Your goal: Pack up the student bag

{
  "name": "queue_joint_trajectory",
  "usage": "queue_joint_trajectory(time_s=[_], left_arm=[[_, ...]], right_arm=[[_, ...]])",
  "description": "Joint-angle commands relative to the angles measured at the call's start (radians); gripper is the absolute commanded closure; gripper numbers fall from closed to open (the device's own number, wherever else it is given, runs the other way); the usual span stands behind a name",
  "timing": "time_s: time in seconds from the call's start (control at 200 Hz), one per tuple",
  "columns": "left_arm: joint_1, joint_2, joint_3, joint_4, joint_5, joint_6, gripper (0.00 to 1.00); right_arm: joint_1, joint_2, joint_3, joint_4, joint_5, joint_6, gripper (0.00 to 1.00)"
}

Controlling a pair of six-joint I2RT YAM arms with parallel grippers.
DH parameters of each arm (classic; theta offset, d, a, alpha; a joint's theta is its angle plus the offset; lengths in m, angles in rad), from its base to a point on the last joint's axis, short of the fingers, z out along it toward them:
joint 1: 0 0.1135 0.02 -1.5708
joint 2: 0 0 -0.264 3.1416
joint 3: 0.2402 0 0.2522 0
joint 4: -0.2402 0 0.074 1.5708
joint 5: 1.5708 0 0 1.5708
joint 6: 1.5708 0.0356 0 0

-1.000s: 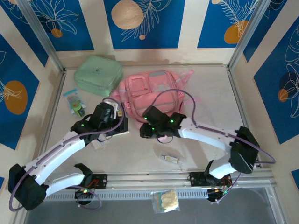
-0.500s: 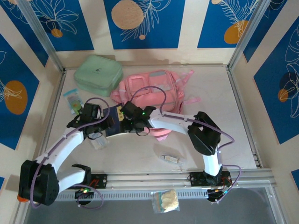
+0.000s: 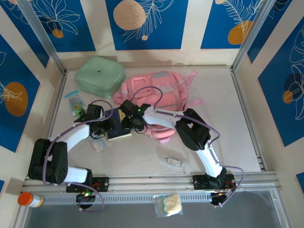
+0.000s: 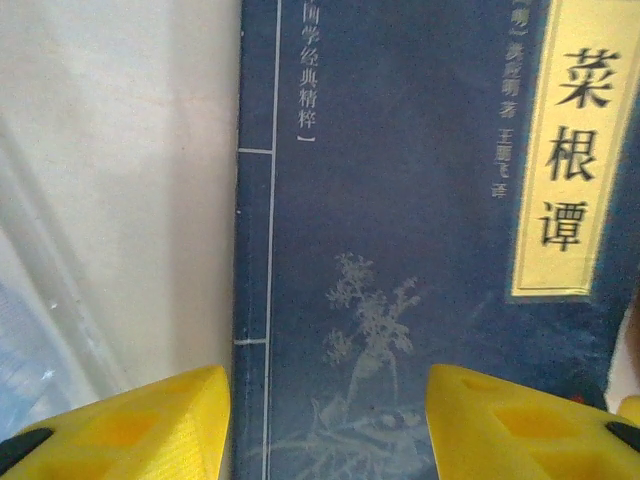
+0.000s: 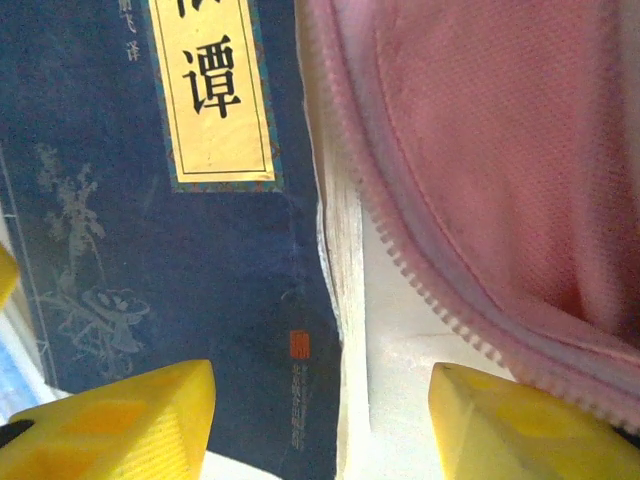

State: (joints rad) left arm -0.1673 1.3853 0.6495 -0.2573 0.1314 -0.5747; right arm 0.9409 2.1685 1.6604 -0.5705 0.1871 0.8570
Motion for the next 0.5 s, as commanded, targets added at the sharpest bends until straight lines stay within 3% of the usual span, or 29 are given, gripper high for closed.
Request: queue_joint_trajectory(time_s=[0.0,0.2,0.495], left_arm=[[0.012,0.035,-0.013,0.050,0.050,0.007,0.46],[0.006,0.025,-0.075,0.107,0.143,-0.049,0.48],[-0.070,-0.159,-0.207,0.054,0.107,-0.133,0.51]], right_arm=[[-0.007,0.049,0.053,-0.024,0.002,-0.042,0.40],[-0.003,0.070,0.061,-0.007,-0.043,-0.063,0.45],[0.048,0.025,0.004,-0.007,-0.076,-0.093,0.52]])
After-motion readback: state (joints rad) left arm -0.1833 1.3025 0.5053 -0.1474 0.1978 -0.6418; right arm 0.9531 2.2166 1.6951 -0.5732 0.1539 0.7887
